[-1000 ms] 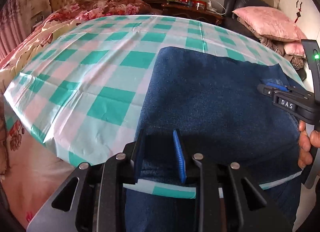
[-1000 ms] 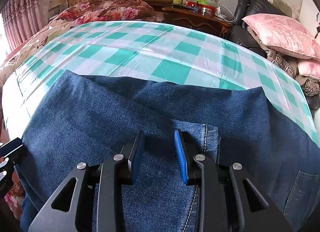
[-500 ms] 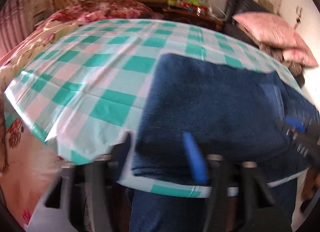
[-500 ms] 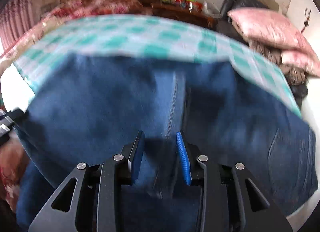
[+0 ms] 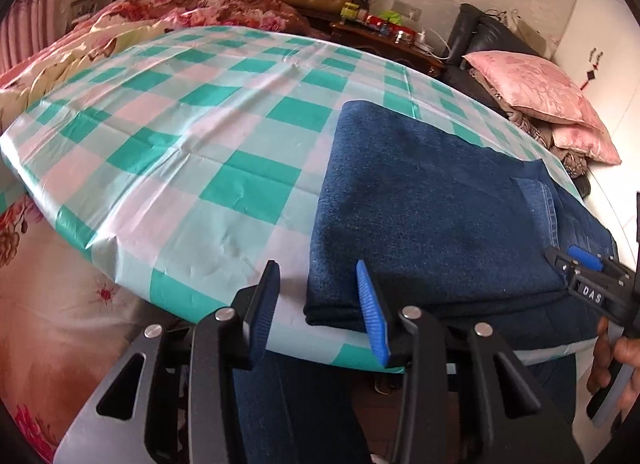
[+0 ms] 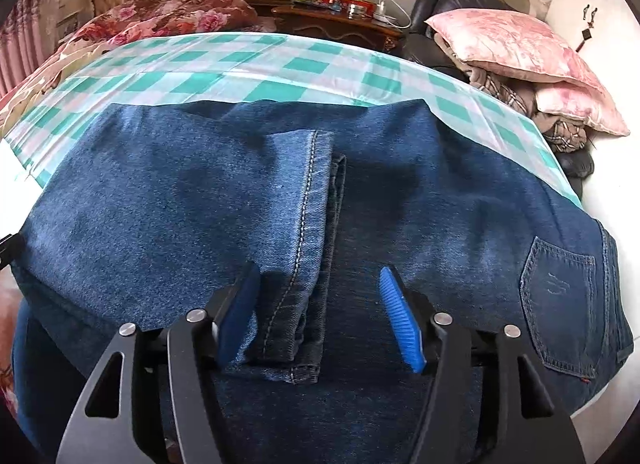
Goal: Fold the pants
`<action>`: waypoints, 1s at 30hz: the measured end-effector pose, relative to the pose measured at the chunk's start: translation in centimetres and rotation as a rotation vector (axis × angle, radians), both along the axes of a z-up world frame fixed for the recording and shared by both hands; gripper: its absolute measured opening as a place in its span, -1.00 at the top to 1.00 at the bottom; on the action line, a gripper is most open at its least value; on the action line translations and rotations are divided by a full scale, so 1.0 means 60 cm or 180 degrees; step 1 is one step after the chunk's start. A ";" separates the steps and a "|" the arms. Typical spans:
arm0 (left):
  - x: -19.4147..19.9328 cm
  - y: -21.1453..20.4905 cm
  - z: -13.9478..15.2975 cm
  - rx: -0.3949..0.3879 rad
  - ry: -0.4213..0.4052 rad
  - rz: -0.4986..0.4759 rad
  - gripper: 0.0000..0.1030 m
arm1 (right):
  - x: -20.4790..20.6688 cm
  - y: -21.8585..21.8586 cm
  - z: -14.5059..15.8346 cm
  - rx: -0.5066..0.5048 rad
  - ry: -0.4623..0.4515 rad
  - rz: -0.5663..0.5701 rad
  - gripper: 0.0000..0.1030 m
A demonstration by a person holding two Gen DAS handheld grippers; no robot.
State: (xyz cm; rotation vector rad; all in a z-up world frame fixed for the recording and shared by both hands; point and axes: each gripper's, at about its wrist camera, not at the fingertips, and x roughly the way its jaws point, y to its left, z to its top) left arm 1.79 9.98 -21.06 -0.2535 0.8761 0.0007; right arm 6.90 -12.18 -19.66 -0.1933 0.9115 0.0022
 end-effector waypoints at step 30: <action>0.281 -0.081 0.012 0.0455 0.0352 -0.0494 0.47 | 0.007 0.005 -0.001 -0.0109 0.0103 -0.0104 -0.33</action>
